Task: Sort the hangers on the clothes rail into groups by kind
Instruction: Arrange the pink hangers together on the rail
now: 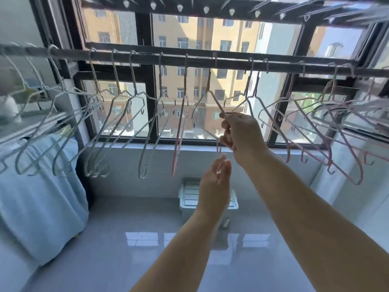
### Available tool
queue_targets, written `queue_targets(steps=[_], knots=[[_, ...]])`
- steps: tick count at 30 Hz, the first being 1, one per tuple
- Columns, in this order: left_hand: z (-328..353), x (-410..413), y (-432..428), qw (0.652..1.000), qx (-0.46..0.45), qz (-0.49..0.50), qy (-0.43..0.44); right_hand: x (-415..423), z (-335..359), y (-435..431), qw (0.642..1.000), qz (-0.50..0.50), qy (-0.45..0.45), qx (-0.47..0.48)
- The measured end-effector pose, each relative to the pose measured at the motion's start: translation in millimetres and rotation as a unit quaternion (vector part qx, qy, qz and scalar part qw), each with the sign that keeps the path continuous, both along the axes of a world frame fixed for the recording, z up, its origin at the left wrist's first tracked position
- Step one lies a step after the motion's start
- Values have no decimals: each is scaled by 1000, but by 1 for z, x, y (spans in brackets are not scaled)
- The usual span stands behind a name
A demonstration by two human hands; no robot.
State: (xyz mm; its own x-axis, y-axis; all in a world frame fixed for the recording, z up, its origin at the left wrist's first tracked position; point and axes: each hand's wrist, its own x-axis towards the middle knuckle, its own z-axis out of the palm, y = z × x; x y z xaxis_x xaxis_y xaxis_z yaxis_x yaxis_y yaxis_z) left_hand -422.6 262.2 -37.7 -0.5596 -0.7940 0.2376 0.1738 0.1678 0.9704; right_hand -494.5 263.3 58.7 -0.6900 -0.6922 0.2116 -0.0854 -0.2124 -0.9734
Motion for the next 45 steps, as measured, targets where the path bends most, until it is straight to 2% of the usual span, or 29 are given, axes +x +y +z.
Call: queue_targets(steps=[6, 10, 14, 17, 21, 25, 31, 35, 38, 45], knots=[[3, 1, -9, 999, 2, 34, 1, -2, 17, -23, 999, -29, 10, -15], [-7, -1, -18, 997, 2, 25, -77, -2, -6, -34, 996, -49, 67, 24], [-40, 8, -34, 983, 104, -8, -149, 9, -44, -30, 994, -38, 94, 30], [-59, 12, -41, 969, 145, -5, -202, 6, -38, -26, 996, -29, 86, 3], [-55, 7, -43, 973, 151, -12, -174, -4, 1, -31, 997, -18, 72, -28], [-37, 2, -46, 984, 103, -3, -144, -7, 26, -40, 997, -7, 65, -43], [-25, 2, -41, 990, 45, -14, -134, -12, 37, -50, 1000, 24, 12, -9], [-28, 9, -41, 990, 21, -16, -137, -2, -2, -39, 996, -9, 50, 78], [-40, 21, -47, 989, 1, -15, -150, 6, -48, -9, 990, -15, 89, 109], [-83, 47, -81, 969, -17, 43, -244, -25, -137, 88, 978, -41, 75, 191]])
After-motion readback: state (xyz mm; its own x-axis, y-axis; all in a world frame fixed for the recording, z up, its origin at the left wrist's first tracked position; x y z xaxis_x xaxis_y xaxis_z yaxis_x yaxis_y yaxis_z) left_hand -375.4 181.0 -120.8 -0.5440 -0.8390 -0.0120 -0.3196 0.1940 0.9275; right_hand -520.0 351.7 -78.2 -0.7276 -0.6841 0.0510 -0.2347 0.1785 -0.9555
